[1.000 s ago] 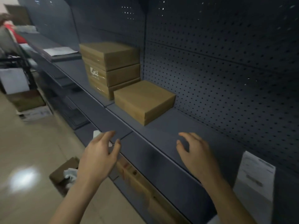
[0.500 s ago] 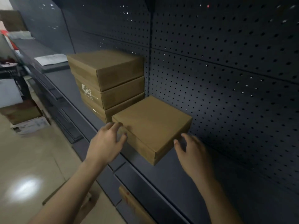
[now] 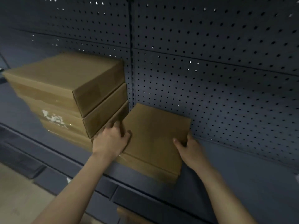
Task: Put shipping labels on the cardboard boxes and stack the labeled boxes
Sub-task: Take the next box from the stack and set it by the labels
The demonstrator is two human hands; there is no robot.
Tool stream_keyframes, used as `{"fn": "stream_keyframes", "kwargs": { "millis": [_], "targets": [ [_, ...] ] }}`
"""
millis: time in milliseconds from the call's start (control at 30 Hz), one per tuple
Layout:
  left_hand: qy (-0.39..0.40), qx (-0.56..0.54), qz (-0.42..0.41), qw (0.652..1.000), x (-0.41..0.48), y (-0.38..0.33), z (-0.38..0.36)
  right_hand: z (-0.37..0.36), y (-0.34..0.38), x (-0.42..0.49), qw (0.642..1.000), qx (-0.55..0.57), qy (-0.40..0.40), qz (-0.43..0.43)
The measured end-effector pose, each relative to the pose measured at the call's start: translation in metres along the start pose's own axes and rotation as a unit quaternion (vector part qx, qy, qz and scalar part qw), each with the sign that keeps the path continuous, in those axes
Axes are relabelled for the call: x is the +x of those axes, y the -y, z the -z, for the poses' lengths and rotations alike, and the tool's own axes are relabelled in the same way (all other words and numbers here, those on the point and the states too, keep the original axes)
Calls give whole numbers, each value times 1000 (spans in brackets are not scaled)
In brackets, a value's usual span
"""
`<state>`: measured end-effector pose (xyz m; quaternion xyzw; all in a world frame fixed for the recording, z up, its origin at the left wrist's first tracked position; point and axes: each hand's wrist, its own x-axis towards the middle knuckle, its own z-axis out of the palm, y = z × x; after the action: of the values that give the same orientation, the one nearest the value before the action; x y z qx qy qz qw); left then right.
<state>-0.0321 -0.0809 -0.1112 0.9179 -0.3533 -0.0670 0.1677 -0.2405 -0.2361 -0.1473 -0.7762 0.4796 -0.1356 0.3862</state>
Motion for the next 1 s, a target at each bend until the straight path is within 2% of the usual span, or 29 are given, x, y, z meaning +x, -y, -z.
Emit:
{"fn": "stream_keyframes", "kwargs": {
  "millis": [167,400,600,733,1000],
  "targets": [
    [86,-104,5,991,18,17,-5,-15,9,-13,993,95,-37,-51],
    [66,-142,-34,987,-3,8,-12,-5,-2,-31,975,185,-96,-73],
    [73,-193,-52,977,-39,-46,-33,54,-38,-61,969,195,-139,-57],
    [103,-243,-49,963,-70,-96,-55,101,-82,-85,965,216,-131,-73],
    [118,-269,-72,953,-127,-186,-96,175,-165,-113,962,219,-138,-91]
  ]
}}
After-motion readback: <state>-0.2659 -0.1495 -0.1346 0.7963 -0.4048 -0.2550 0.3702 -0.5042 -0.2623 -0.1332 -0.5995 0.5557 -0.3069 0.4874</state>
